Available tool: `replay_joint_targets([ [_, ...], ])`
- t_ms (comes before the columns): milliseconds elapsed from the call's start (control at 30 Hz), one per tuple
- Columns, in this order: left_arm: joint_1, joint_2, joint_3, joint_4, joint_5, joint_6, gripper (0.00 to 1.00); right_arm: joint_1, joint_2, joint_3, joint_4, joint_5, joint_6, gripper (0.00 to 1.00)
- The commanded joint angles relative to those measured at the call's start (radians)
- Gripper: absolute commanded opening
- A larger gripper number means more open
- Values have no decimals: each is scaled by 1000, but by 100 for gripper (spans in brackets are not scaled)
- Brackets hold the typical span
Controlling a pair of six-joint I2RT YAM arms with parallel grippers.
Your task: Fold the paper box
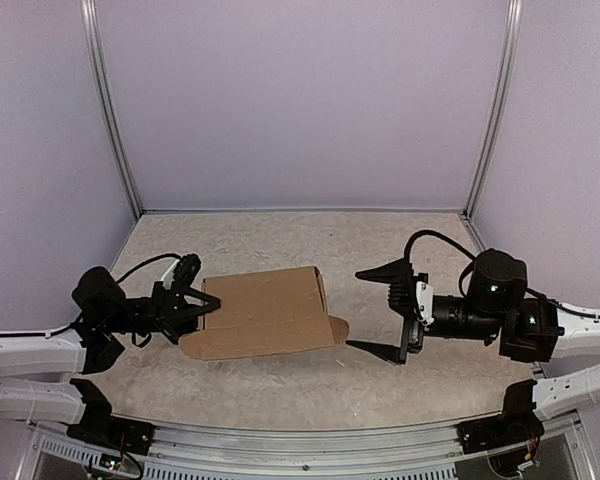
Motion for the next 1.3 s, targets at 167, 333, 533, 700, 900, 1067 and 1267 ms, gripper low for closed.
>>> replay_joint_targets([
  [167,46,-116,-2,-17,189,-50,21,258,45,-62,224,472,-681,100],
  [333,46,-171,12,-18,222,-70,20,405,132,-85,367,661,-1027,100],
  [533,37,-216,26,-35,239,-92,15,509,197,-84,496,729,-1245,100],
  [700,12,-233,25,-51,219,-92,14,559,238,-48,537,734,-1306,100],
  [900,-40,-235,36,-48,196,-84,13,569,300,-17,582,723,-1348,100],
  [1067,-67,-241,36,-63,186,-78,13,574,349,7,618,715,-1373,92],
  [1267,-71,-263,36,-117,187,-47,13,586,387,22,665,720,-1397,78],
])
